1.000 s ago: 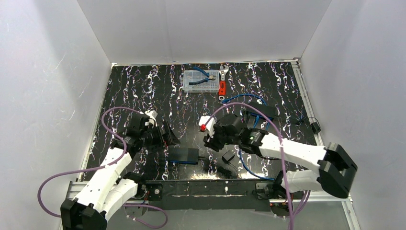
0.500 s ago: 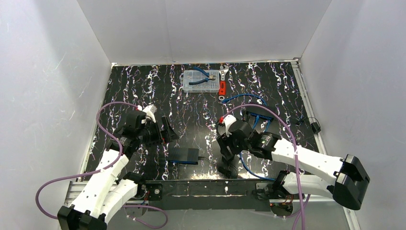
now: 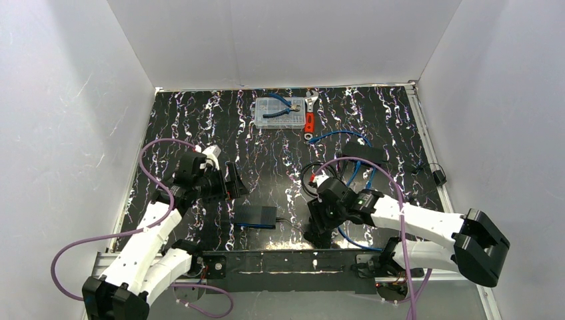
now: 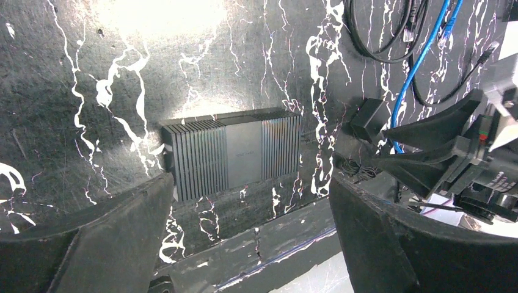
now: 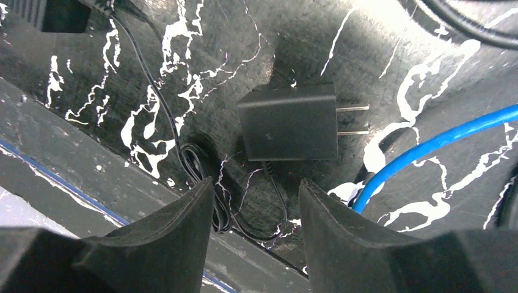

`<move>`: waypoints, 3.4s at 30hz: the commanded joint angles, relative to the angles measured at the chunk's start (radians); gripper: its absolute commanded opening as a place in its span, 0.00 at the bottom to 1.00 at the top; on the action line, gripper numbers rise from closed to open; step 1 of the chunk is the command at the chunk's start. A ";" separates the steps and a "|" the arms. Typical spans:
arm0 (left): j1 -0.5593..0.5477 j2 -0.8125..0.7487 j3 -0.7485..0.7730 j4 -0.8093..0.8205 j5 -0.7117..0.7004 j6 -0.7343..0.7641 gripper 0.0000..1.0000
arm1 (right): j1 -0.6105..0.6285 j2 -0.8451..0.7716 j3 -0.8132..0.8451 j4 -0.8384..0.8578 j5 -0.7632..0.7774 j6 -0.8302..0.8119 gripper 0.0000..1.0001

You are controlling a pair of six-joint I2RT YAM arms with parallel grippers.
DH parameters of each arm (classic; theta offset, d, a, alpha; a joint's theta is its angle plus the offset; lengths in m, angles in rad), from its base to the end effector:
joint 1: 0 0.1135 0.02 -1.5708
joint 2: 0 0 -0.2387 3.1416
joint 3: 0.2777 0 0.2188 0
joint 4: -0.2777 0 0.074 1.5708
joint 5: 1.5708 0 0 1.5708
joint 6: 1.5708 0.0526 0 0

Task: Insert the plug into the switch port
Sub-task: Move the power at the center of the board, then adjust the switch port at the center of the board.

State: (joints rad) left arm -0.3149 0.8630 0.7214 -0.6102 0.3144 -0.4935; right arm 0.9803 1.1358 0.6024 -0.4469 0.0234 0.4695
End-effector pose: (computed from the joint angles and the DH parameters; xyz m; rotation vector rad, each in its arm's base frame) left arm 0.1587 -0.0688 0.2398 -0.0495 2.4041 -0.7591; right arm 0.1133 0.1668 0.1695 -0.6575 2.5554 0.5090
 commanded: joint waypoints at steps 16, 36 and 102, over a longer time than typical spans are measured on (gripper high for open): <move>-0.001 0.136 0.058 0.055 -0.037 -0.020 0.98 | 0.032 0.303 0.187 0.089 0.090 0.027 0.32; 0.009 0.089 0.010 0.051 -0.147 -0.086 0.98 | -0.130 0.882 0.872 0.135 -0.137 -0.220 0.24; 0.011 0.198 -0.423 0.534 0.132 -0.295 0.89 | 0.235 0.486 0.244 0.438 -0.099 0.003 0.41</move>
State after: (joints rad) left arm -0.3031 1.0931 0.3637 0.0016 0.4099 -0.7660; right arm 1.2114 1.6100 0.8158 -0.0564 -0.1609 0.4271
